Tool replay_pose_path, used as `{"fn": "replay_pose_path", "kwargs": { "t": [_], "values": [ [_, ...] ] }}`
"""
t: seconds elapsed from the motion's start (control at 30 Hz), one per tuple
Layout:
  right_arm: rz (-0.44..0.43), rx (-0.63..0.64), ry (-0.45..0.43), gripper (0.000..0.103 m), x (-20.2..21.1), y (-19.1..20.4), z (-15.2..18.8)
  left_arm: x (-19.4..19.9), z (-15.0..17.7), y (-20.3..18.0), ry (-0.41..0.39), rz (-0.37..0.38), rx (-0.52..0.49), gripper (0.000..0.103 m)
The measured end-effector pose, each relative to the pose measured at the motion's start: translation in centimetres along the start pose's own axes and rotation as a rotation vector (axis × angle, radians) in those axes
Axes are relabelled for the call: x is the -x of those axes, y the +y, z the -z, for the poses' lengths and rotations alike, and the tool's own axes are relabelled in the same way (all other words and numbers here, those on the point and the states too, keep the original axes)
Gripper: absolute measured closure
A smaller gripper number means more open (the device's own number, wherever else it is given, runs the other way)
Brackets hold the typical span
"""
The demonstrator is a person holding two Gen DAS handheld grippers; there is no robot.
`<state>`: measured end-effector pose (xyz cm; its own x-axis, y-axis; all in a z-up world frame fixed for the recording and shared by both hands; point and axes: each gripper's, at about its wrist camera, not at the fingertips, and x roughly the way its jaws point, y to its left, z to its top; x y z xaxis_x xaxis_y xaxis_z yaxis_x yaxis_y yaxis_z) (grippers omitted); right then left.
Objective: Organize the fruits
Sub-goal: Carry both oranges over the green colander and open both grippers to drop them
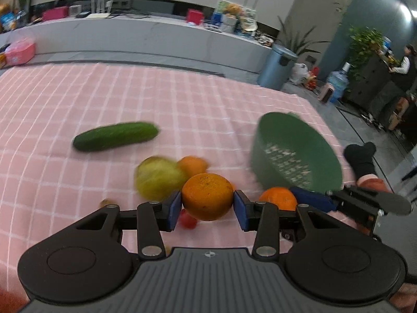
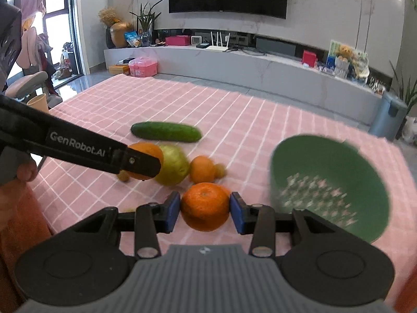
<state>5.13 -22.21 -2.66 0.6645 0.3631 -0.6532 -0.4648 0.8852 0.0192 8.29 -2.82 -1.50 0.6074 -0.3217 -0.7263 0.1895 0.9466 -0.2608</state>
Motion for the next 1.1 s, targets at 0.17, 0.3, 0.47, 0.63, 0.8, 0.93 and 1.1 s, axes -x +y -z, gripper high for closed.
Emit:
{"fn": "replay_pose_path", "kwargs": {
  "t": [0.17,0.3,0.47,0.63,0.8,0.93,1.1],
  "values": [
    [0.039,0.073,0.023,0.065,1.2,-3.8,-2.6,-1.1,-2.7,-3.9,0.007,0.040,-0.048,0.055],
    [0.089,0.141,0.064,0.065,0.8,-6.9,-4.0,-3.3,-4.5,-6.2,0.032,0.085,-0.046,0.055],
    [0.081,0.188,0.143,0.065,-0.8,-10.6,-4.3,-6.9,-6.1,-8.5,0.092,0.155,-0.045,0.055],
    [0.073,0.194,0.245,0.065,-3.7,-13.6,-3.4,-10.8,-7.2,-10.8,0.168,0.203,-0.068,0.055],
    [-0.004,0.158,0.314,0.065,-6.0,-14.9,-2.3,-13.9,-7.2,-11.9,0.265,0.142,-0.104,0.055],
    [-0.060,0.136,0.370,0.065,-7.0,-14.4,-1.7,-14.3,-6.5,-11.6,0.309,0.093,-0.142,0.055],
    [-0.146,0.060,0.416,0.065,-7.2,-14.2,-1.6,-14.3,-6.1,-11.5,0.353,0.032,-0.189,0.055]
  ]
}}
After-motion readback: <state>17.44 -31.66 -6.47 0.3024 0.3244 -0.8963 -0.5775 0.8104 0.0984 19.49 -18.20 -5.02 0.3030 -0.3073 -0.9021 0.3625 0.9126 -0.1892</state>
